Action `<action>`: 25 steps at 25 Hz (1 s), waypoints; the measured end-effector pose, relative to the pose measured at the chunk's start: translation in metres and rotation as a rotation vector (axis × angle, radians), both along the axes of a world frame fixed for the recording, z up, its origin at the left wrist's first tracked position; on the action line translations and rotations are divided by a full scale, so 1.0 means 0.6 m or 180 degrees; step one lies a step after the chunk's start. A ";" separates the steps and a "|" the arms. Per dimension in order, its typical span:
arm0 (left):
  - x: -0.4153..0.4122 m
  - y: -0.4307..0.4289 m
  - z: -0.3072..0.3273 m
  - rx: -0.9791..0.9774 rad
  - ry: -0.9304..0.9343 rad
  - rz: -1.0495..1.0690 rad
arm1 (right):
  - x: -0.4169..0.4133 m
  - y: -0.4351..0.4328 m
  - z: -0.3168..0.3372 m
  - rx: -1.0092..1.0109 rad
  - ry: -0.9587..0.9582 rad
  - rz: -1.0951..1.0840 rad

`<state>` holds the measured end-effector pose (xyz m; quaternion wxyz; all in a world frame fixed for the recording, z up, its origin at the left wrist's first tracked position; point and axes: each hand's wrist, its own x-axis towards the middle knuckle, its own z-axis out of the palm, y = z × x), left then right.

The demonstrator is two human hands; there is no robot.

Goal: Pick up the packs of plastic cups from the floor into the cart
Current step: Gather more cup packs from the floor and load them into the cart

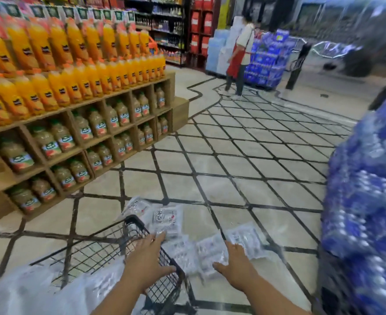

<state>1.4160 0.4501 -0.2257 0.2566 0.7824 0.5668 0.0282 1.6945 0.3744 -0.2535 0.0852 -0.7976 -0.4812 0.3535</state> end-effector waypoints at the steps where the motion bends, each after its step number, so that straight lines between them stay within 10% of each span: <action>1: 0.044 0.002 -0.001 0.0006 0.0028 -0.0072 | 0.046 -0.006 -0.004 -0.0013 0.0012 -0.0052; 25: 0.724 0.233 -0.061 -0.0361 -0.0120 -0.1172 | 0.598 0.098 0.048 -0.0319 -0.0352 -0.0968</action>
